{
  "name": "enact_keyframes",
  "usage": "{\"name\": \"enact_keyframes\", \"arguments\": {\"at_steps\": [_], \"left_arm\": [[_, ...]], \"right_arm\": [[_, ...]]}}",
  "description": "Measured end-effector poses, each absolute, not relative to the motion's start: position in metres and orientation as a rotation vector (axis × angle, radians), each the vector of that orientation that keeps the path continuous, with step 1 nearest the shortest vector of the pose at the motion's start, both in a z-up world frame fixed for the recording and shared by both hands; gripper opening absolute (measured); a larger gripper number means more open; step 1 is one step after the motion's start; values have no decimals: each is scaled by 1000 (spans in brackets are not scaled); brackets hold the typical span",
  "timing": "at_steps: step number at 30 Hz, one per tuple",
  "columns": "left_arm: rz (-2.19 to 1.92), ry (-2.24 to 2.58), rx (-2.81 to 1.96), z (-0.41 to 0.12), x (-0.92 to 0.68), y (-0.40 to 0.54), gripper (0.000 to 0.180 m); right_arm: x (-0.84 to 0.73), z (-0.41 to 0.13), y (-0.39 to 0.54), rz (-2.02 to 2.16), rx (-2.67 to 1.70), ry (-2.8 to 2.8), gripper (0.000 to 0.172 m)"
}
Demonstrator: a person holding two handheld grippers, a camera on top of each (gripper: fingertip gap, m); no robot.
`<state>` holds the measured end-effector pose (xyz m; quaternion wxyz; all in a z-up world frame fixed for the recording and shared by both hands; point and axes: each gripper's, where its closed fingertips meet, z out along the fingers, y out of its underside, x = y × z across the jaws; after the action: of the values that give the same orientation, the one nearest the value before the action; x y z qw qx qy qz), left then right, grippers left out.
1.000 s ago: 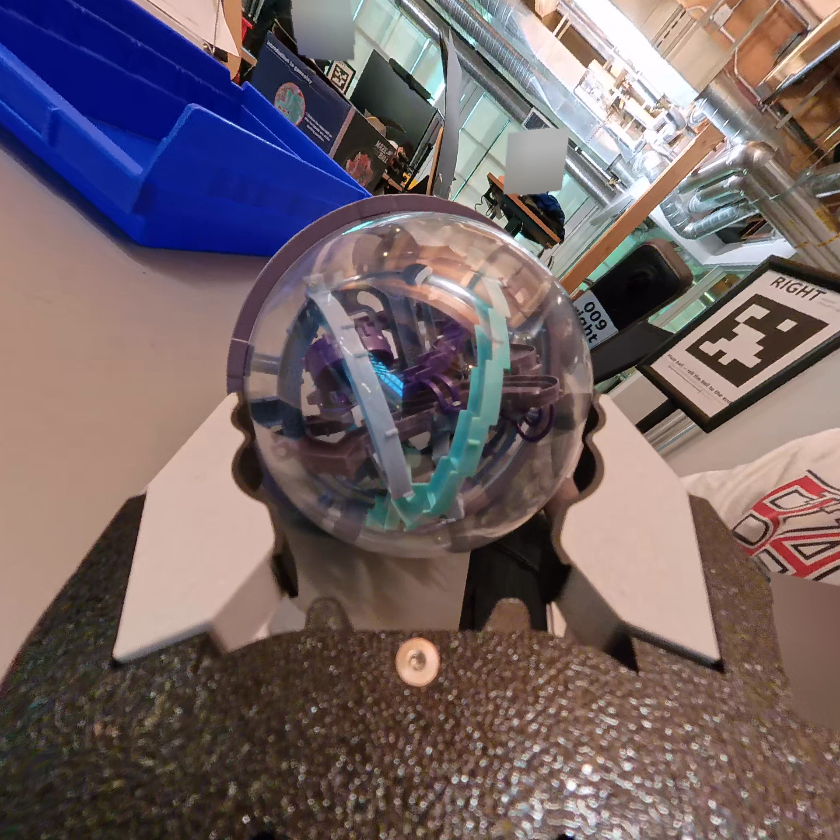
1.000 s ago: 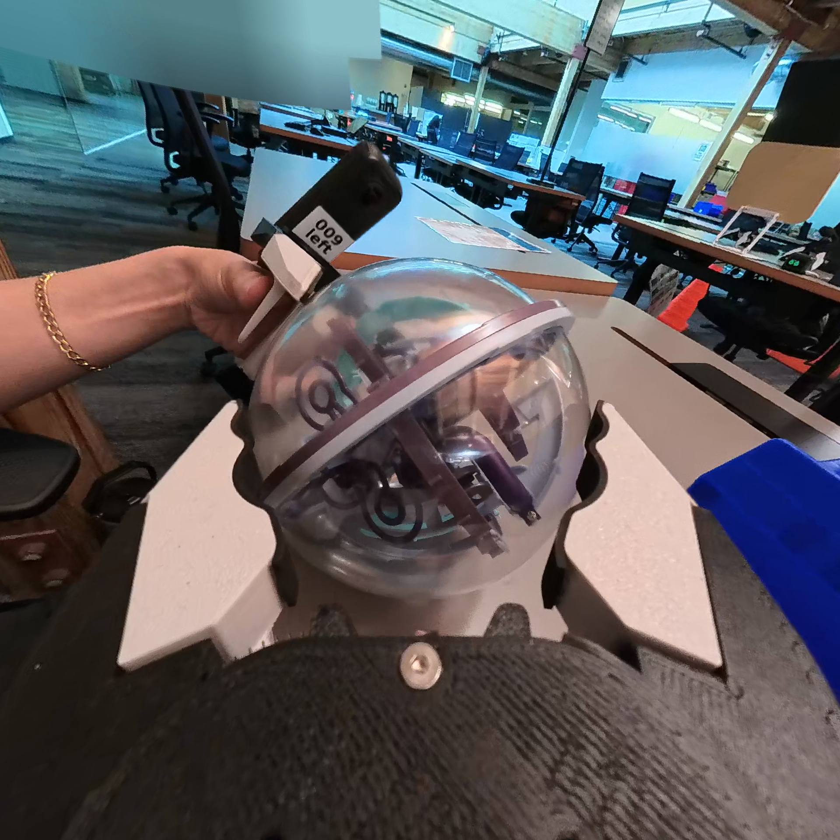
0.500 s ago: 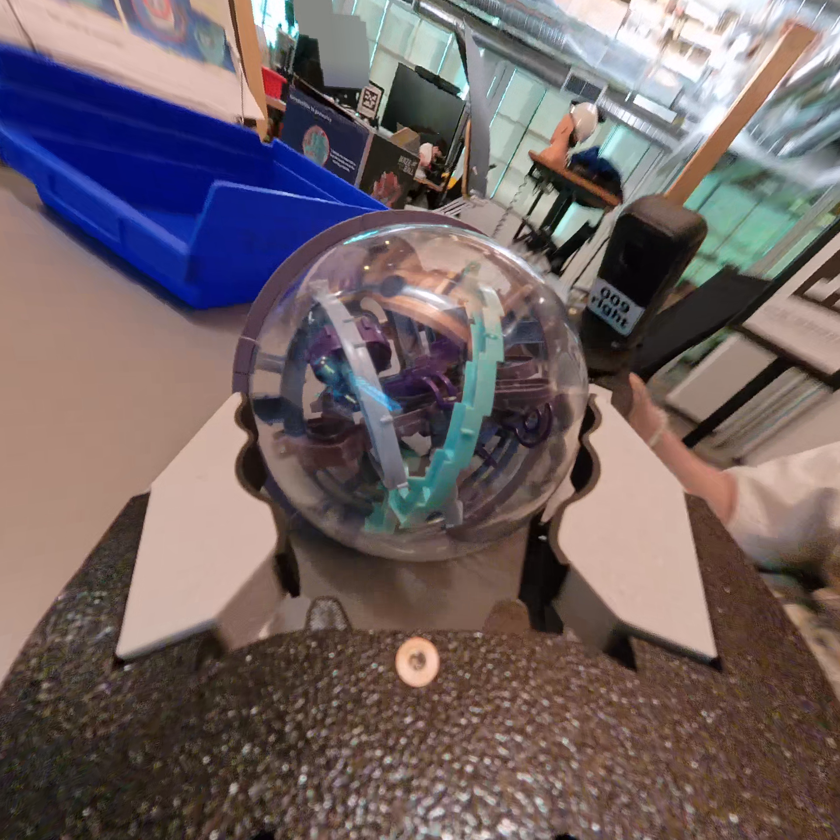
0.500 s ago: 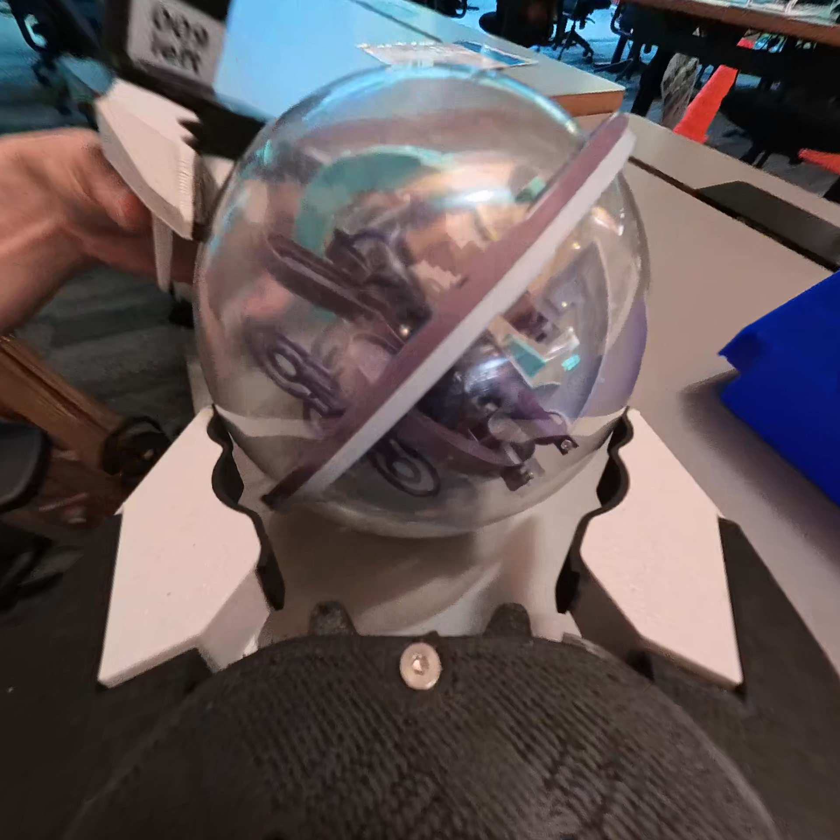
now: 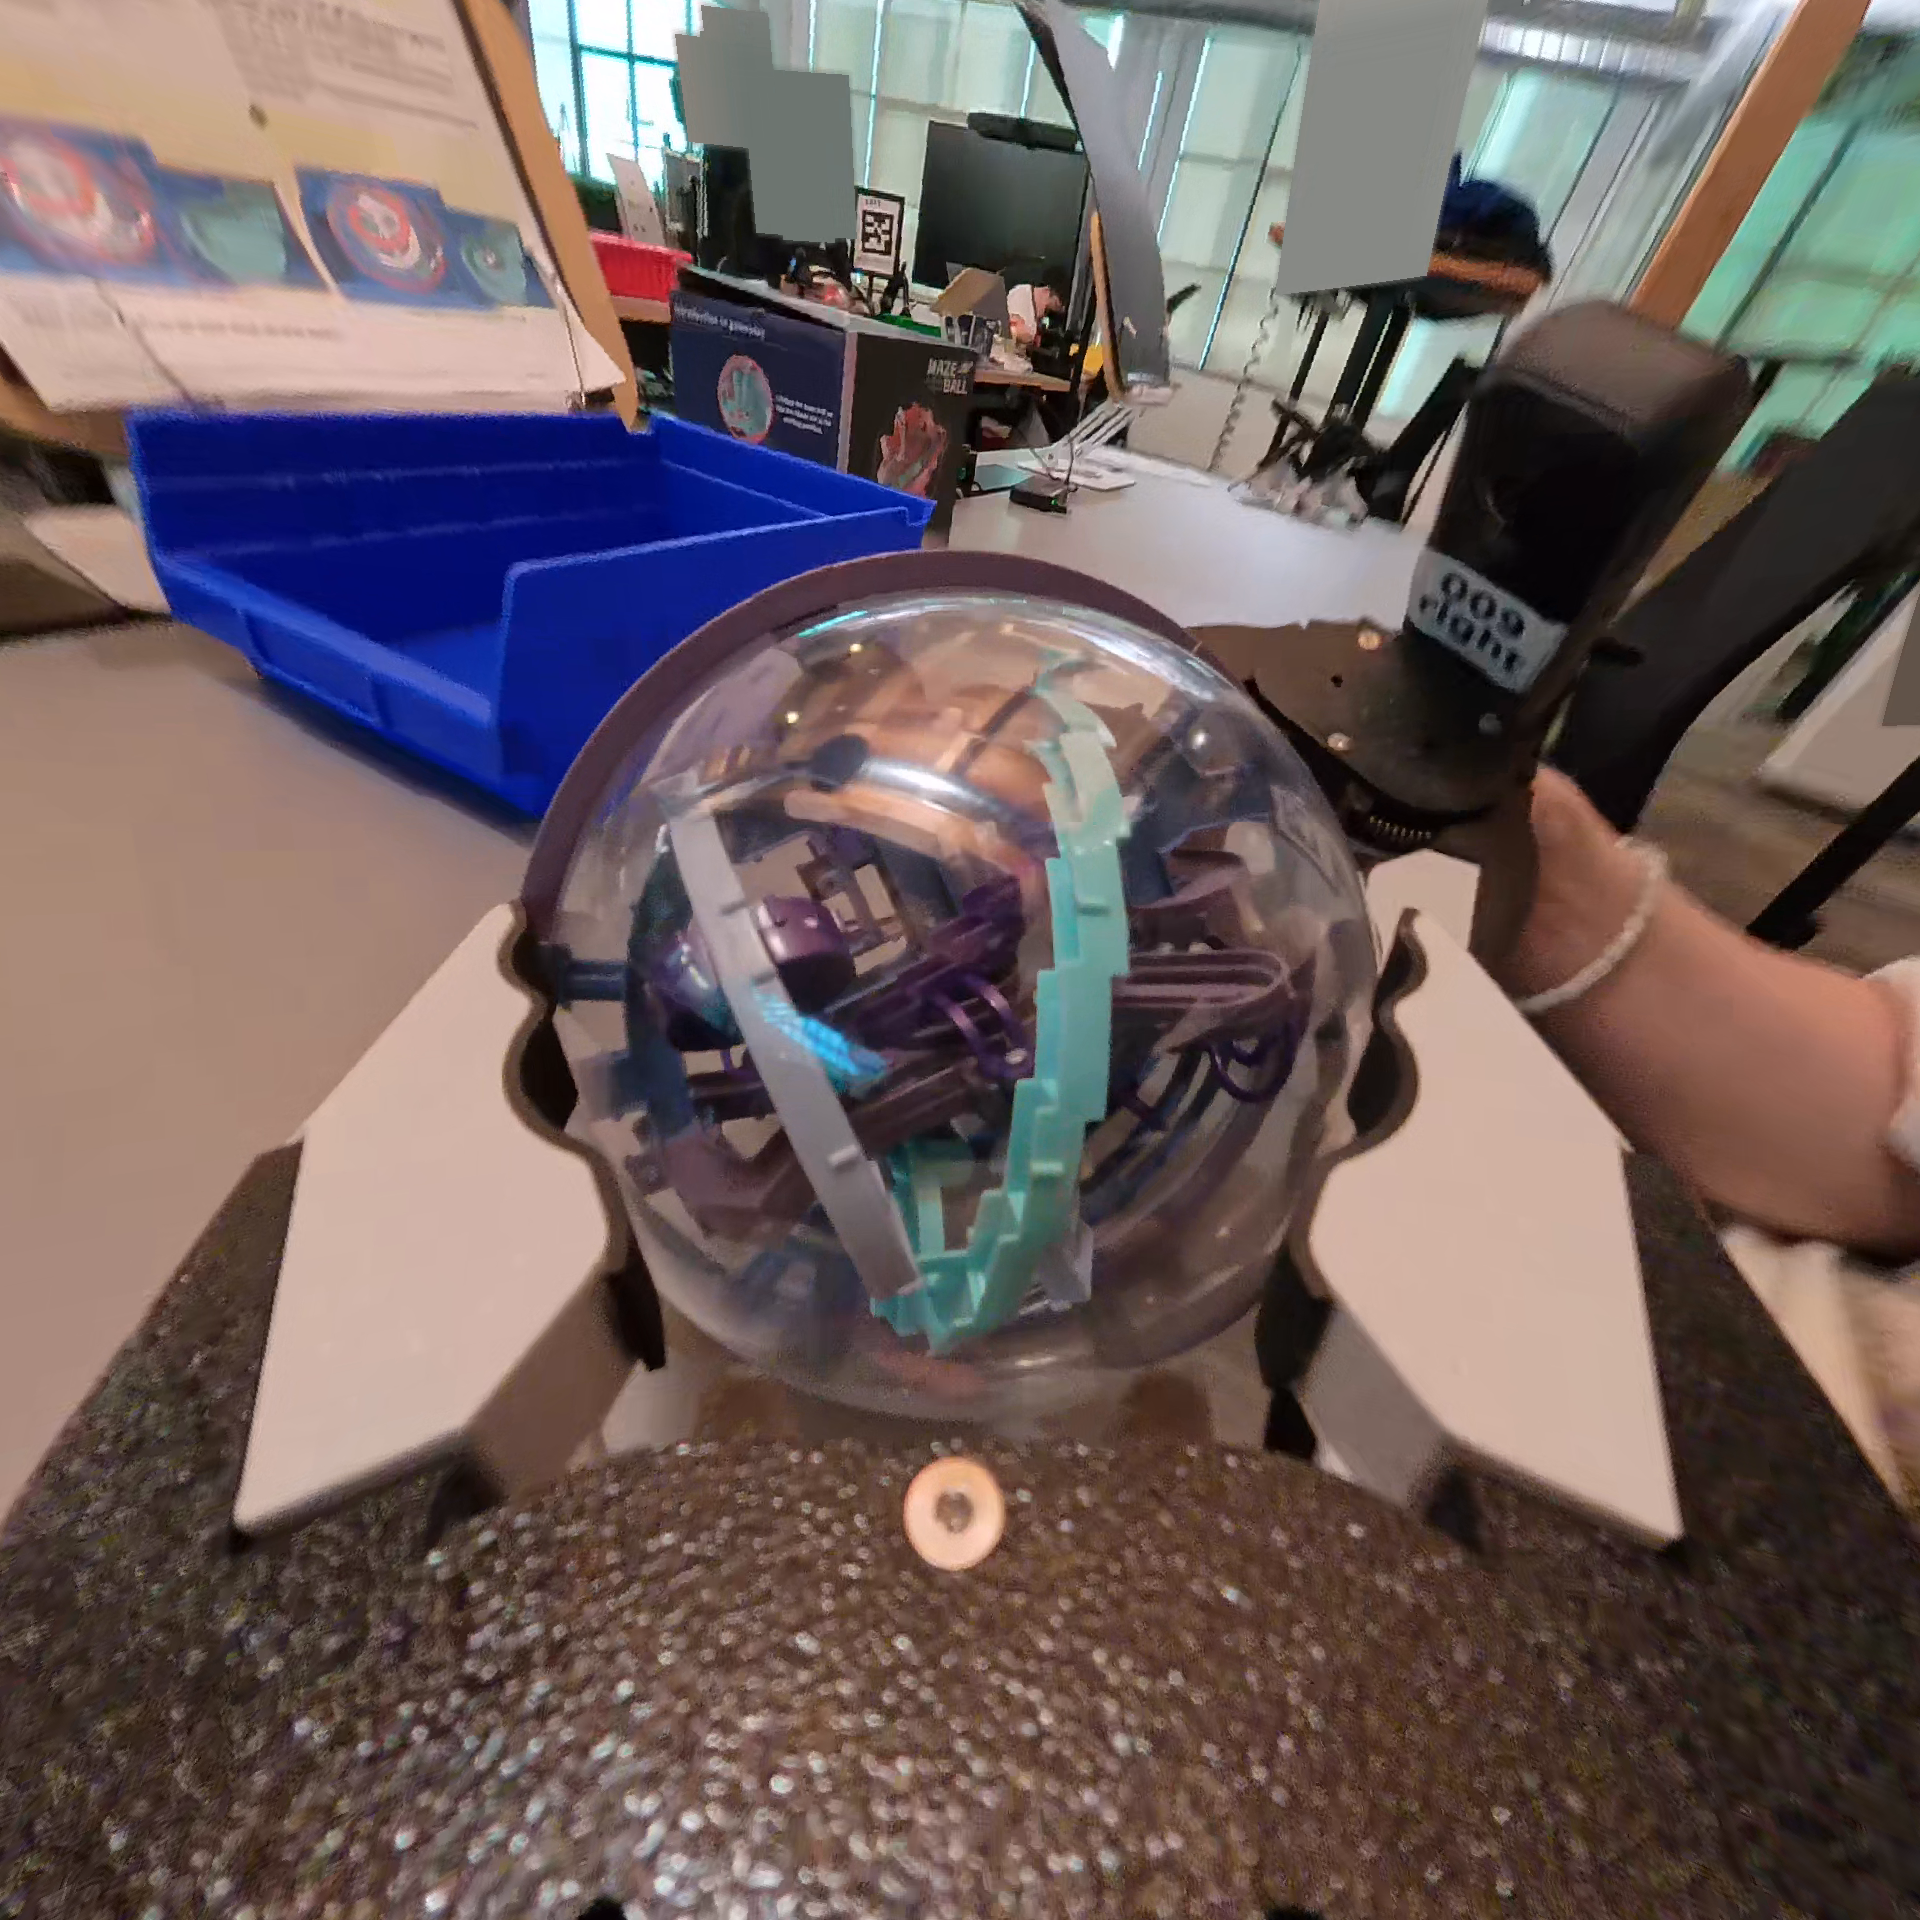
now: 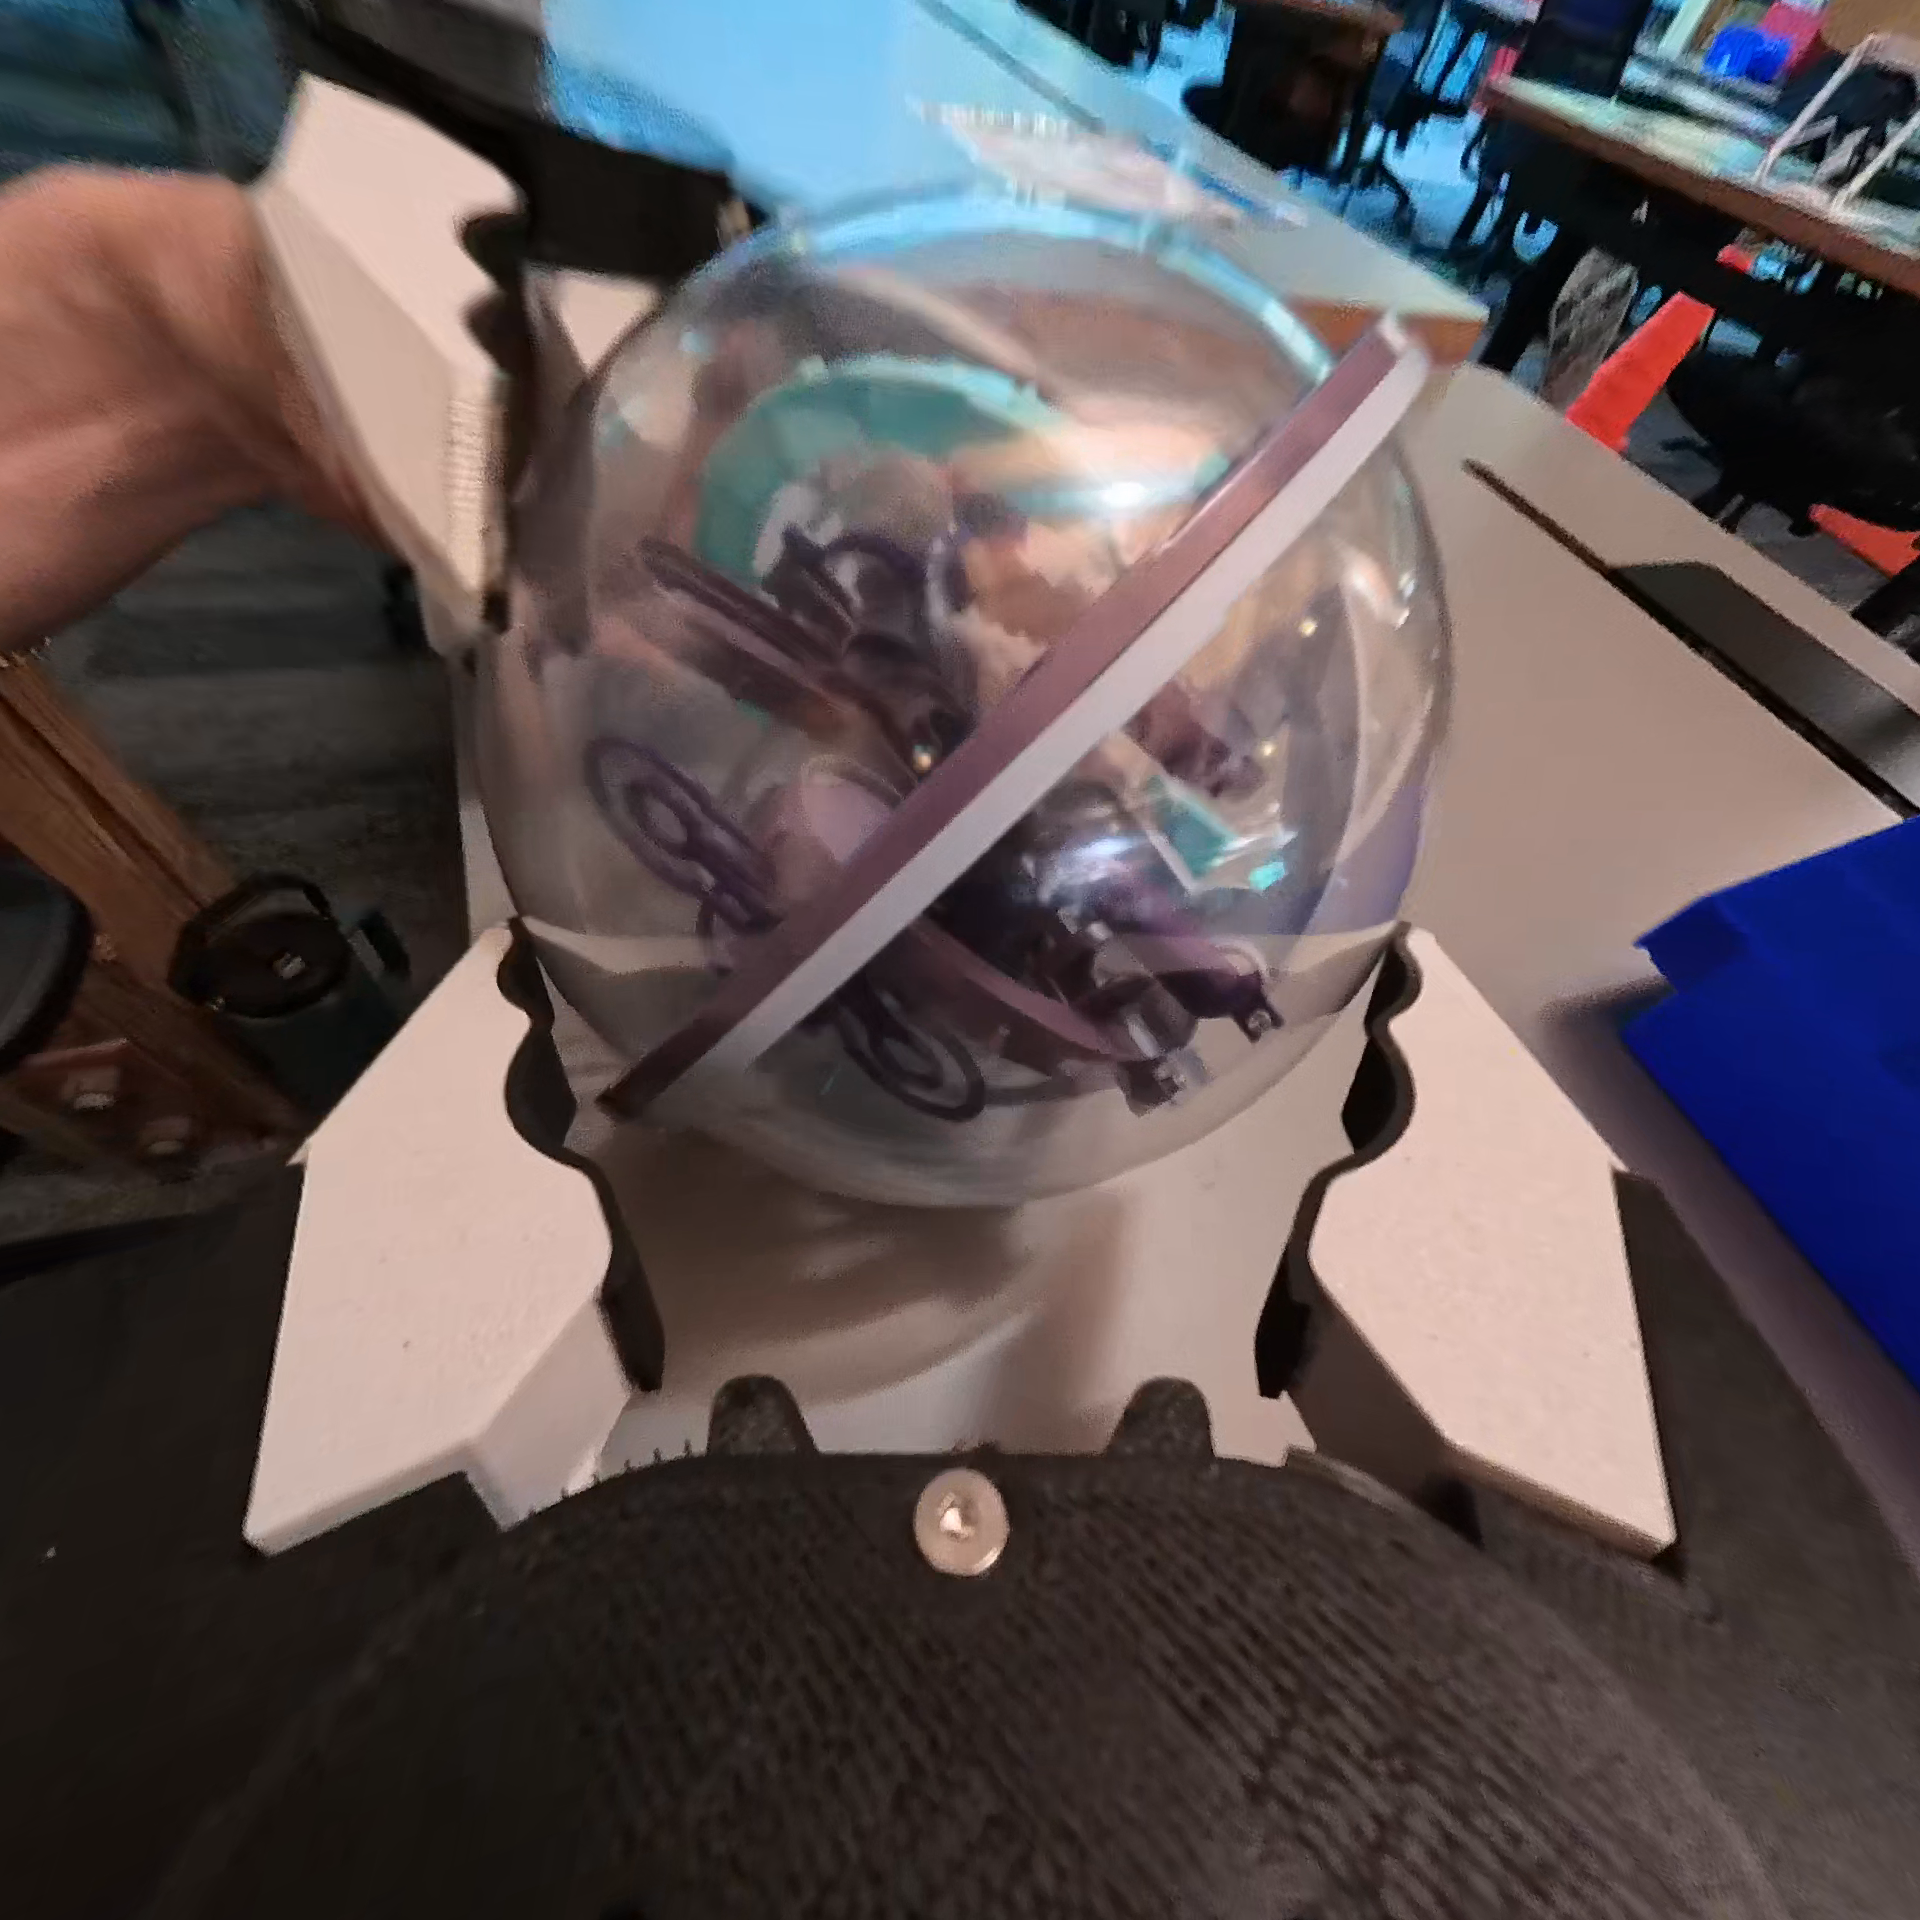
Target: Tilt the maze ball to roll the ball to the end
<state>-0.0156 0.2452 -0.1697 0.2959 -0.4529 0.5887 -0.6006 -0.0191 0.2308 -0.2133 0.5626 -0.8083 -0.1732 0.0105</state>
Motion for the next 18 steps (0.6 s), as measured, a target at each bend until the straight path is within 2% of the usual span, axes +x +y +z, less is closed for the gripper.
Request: {"name": "enact_keyframes", "arguments": {"at_steps": [3,7,10,15,18], "left_arm": [[-1781,1472,-1337,-170,-17,253,148],[-1817,1411,-1382,-170,-14,257,148],[-1841,1415,-1370,-171,-19,258,147],[-1663,1579,-1239,-174,-30,253,145],[-1505,1585,-1088,-167,-26,251,150]], "right_arm": [[-24,-200,235,82,-1820,-352,147],[-25,-204,245,109,-1795,-226,157],[-29,-200,247,89,-1756,-249,158],[-30,-206,245,31,-1800,-375,157],[-29,-215,244,30,-1859,-398,156]]}}
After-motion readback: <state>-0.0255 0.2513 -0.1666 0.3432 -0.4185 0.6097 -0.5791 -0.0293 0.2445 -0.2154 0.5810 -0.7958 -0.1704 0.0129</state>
